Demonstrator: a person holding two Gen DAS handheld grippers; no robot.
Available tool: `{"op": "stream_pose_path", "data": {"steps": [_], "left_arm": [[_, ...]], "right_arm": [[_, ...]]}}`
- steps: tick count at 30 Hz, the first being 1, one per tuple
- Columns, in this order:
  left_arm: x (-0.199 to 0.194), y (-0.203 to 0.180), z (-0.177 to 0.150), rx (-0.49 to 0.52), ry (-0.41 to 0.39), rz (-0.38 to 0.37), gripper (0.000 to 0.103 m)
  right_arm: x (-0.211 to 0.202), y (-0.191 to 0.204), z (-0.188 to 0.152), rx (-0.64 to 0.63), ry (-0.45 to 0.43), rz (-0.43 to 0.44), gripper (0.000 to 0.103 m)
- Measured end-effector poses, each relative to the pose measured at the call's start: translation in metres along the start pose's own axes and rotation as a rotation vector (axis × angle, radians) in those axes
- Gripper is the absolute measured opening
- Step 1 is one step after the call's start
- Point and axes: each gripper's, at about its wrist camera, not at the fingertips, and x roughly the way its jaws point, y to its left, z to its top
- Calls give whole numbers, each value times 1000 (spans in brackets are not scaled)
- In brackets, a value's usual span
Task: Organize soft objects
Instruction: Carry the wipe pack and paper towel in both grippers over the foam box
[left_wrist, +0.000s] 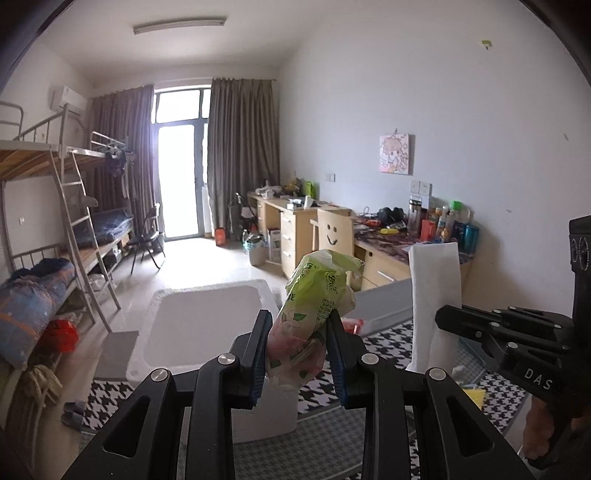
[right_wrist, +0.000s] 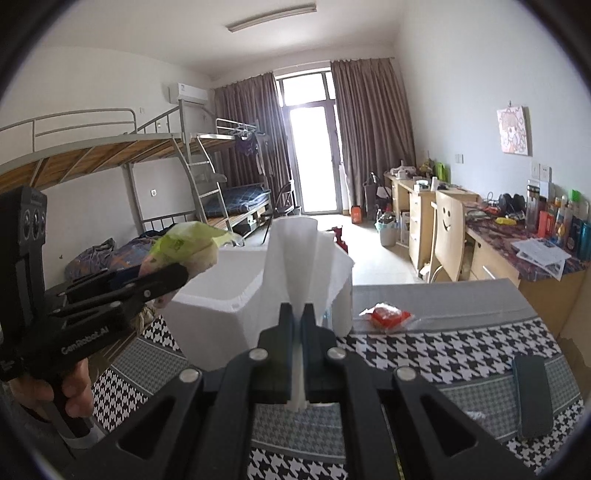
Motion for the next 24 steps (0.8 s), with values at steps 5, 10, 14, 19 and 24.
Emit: {"op": "stream_pose_path", "data": {"steps": [5, 10, 14, 19, 24], "left_arm": [[5, 4, 7, -2, -9, 23, 31], [8, 9, 11, -1, -19, 48, 31], [13, 15, 14, -12, -17, 72, 31], [16, 25, 18, -24, -17, 113, 31], [20, 36, 19, -38, -16, 157, 31]], "right_arm": [[6, 3, 9, -6, 1, 2, 6], [13, 7, 14, -19, 3, 6, 6], [19, 9, 18, -25, 8, 11, 6], [27, 15, 28, -42, 5, 18, 6], [41, 23, 35, -41, 28, 51, 6]]}}
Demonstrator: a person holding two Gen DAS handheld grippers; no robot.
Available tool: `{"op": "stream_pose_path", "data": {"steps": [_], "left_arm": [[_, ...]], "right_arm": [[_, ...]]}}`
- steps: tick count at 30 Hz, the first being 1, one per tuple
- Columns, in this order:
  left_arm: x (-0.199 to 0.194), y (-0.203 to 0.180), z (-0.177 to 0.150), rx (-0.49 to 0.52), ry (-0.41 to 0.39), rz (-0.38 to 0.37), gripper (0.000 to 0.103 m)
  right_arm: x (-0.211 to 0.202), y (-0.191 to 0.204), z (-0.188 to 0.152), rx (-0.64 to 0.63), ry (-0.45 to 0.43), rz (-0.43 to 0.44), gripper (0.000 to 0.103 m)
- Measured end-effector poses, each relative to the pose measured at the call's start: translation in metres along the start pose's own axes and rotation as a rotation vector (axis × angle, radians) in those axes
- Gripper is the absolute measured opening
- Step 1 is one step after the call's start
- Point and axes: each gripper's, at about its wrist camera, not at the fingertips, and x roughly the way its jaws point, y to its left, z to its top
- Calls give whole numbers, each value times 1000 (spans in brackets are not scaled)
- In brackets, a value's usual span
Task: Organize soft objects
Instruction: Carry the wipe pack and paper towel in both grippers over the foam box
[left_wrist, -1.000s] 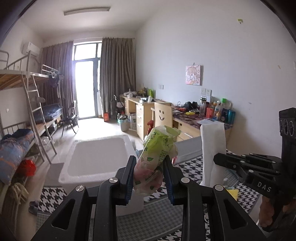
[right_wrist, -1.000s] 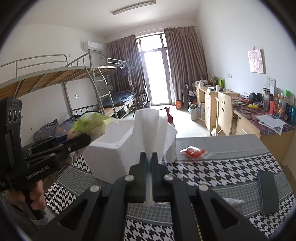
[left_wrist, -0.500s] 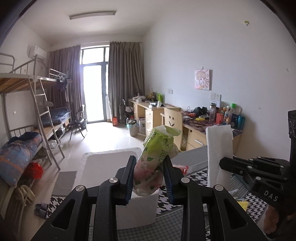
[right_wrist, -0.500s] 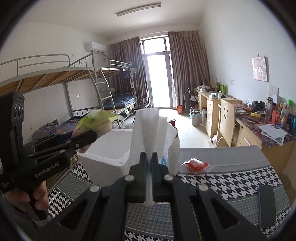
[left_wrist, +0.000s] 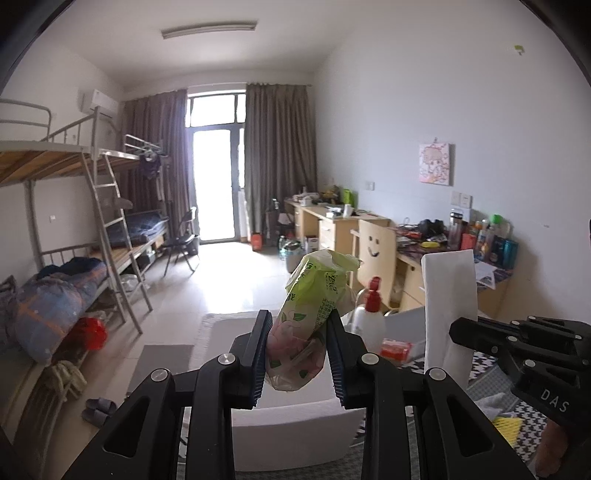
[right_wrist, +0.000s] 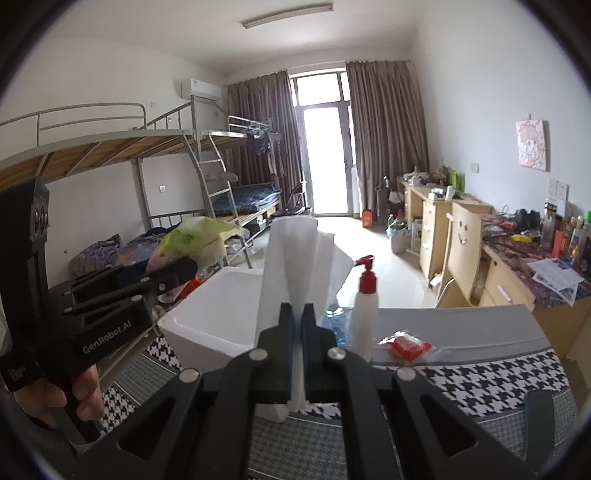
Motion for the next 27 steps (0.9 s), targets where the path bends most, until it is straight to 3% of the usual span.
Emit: {"op": "stream_pose_path", "data": {"steps": [24, 27], "left_arm": [[51, 27, -10, -38, 120, 129, 31], [62, 28, -13, -29, 143, 131, 36]], "right_arm": [[58, 29, 26, -62, 63, 48, 6], [66, 28, 28, -48, 83, 46, 6]]}}
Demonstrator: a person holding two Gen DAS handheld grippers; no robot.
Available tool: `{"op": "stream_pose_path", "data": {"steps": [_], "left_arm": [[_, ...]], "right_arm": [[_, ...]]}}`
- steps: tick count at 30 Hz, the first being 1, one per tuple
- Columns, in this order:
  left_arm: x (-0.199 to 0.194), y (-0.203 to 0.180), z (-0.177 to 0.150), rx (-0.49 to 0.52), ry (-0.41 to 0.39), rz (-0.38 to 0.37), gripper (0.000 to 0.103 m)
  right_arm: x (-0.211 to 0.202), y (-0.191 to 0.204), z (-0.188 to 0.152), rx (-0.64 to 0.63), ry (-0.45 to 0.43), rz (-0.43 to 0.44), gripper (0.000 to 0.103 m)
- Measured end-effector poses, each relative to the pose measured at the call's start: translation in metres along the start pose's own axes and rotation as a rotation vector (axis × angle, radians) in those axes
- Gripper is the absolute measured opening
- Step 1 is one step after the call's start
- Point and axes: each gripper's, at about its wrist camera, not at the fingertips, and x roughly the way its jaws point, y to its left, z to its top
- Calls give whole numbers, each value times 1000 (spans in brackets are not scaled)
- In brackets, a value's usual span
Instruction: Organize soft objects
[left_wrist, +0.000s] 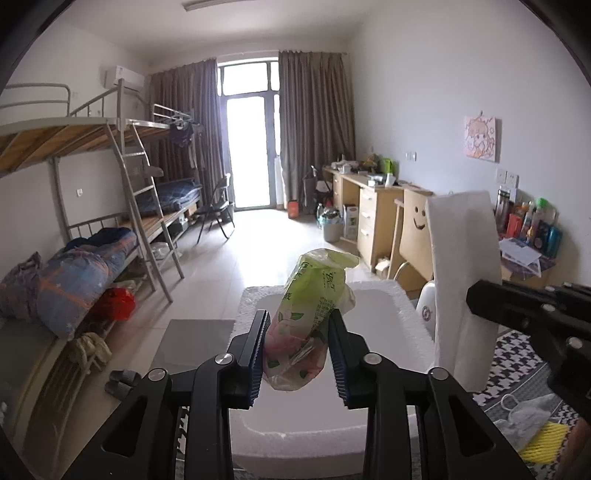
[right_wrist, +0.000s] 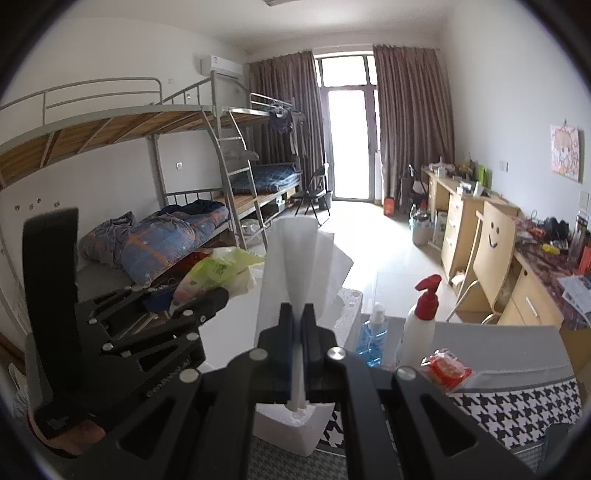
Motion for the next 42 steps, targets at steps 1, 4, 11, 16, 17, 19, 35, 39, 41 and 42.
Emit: {"op": "stream_pose_path", "data": {"steps": [1, 4, 11, 16, 17, 19, 35, 39, 41, 42], "left_arm": [[3, -1, 0, 2, 11, -4, 36], [12, 0, -2, -1, 31, -13, 37], [-7, 21, 1, -30, -16, -18, 92], [-21, 35, 0, -74, -53, 10, 102], [-23, 36, -2, -79, -55, 17, 102], [-24, 40, -4, -83, -50, 35, 102], [-35, 61, -16, -118, -59, 92, 102], [-39, 62, -20, -119, -61, 99, 102], [-41, 62, -23, -122, -62, 103, 102], [-41, 63, -23, -125, -63, 104, 102]], "right_arm": [[2, 0, 0, 0, 1, -5, 6], [9, -2, 0, 4, 14, -10, 6], [11, -2, 1, 6, 18, -13, 6], [13, 0, 2, 8, 20, -12, 6], [14, 1, 3, 8, 20, -11, 6], [15, 3, 4, 5, 22, -3, 6], [46, 16, 6, -28, 73, 18, 6], [57, 15, 4, -27, 98, 11, 6], [62, 17, 2, -31, 117, 21, 6], [66, 17, 1, -27, 129, 21, 7]]}}
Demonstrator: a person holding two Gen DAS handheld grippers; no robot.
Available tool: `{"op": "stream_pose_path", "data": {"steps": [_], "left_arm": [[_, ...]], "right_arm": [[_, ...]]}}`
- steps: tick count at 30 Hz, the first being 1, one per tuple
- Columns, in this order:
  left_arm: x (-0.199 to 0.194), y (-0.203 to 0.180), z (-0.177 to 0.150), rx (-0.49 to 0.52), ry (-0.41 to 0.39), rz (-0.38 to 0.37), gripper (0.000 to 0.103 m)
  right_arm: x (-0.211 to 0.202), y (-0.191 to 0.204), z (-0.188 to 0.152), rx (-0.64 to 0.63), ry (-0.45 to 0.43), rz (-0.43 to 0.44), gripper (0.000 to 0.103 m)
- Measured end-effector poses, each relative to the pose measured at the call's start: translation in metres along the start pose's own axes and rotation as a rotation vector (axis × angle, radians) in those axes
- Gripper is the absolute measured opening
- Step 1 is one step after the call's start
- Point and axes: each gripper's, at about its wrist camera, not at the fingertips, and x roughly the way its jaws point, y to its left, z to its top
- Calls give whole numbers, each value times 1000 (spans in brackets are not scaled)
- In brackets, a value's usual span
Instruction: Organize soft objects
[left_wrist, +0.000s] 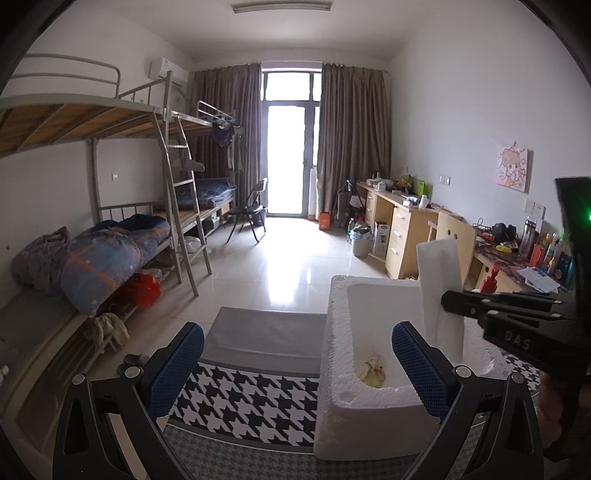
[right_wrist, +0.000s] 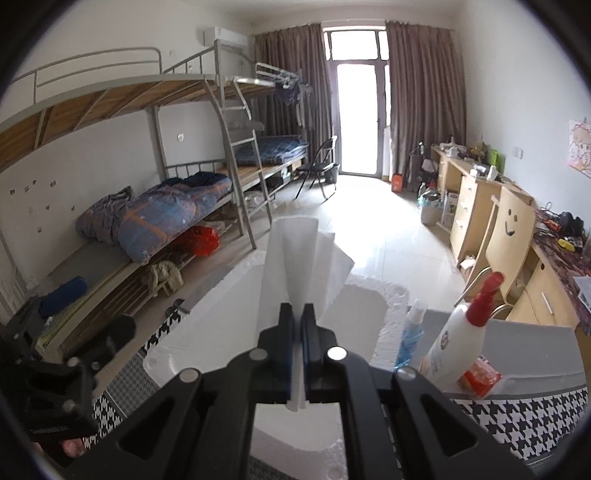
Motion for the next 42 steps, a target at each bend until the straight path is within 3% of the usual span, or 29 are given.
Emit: {"op": "stream_pose_path", "data": {"steps": [1, 5, 12, 14, 19, 23, 42], "left_arm": [[0, 1, 0, -2, 1, 2, 102], [0, 5, -2, -3, 4, 11, 102], [-1, 5, -3, -4, 2, 9, 102], [-4, 3, -4, 1, -5, 3, 102], [-10, -2, -3, 4, -19, -6, 102], [-16, -6, -2, 11, -27, -3, 102], [-53, -21, -6, 36, -61, -58, 102]], "right_arm": [[3, 1, 0, -1, 9, -2, 9], [6, 4, -3, -12, 35, -8, 52], [-7, 3, -2, 9, 16, 10, 54], [-11, 3, -2, 10, 3, 12, 64], [-28, 7, -2, 0, -40, -5, 72], [-40, 9, -5, -3, -76, -15, 87], [-81, 2, -20, 3, -143, -31, 91]]}}
